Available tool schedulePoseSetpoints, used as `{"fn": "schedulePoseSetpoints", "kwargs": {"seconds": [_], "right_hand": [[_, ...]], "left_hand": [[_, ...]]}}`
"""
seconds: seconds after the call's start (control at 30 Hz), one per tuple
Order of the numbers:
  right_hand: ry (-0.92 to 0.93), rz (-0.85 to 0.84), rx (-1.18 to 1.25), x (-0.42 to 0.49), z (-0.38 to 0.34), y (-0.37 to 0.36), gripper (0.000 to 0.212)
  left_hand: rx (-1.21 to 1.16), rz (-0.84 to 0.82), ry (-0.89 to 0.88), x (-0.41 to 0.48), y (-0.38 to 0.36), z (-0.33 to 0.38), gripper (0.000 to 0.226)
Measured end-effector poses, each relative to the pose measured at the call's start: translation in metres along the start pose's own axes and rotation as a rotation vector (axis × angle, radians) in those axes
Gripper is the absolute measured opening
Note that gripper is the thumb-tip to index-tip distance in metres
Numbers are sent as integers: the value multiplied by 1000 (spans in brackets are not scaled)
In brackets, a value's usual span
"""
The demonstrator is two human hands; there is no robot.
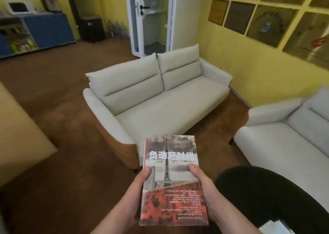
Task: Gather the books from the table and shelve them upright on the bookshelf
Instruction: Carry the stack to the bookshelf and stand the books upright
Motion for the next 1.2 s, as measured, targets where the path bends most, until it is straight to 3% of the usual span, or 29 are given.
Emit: {"fn": "schedulePoseSetpoints", "kwargs": {"seconds": [0.13,0.2,0.4,0.5,0.9,1.1,1.2], "right_hand": [[-50,-111,-46,54,15,-98,44],[-58,-146,-79,76,25,-140,47],[-175,-267,-108,129,57,-253,63],[-224,-315,-120,155,64,-299,75],[-307,-492,-204,328,29,-454,71],[-409,-567,-230,397,6,-538,49],[-410,-594,-218,433,-1,-584,62]], "left_hand": [[25,187,52,-47,63,50,52],[-27,212,18,-65,89,77,54],[-156,519,-35,-102,180,143,51],[-263,543,-102,-108,206,169,50],[-384,681,-238,-39,308,338,49],[-454,736,-324,-16,355,429,50],[-488,743,-345,-6,388,465,59]]}}
Point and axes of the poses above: each hand's wrist, its own x-axis towards the middle knuckle, its own y-axis out of the back of the hand, z = x × y, the point moved 10 cm from there along x, towards the middle knuckle, and after that the axes turned 5 degrees about y, right-handed, at the moved point
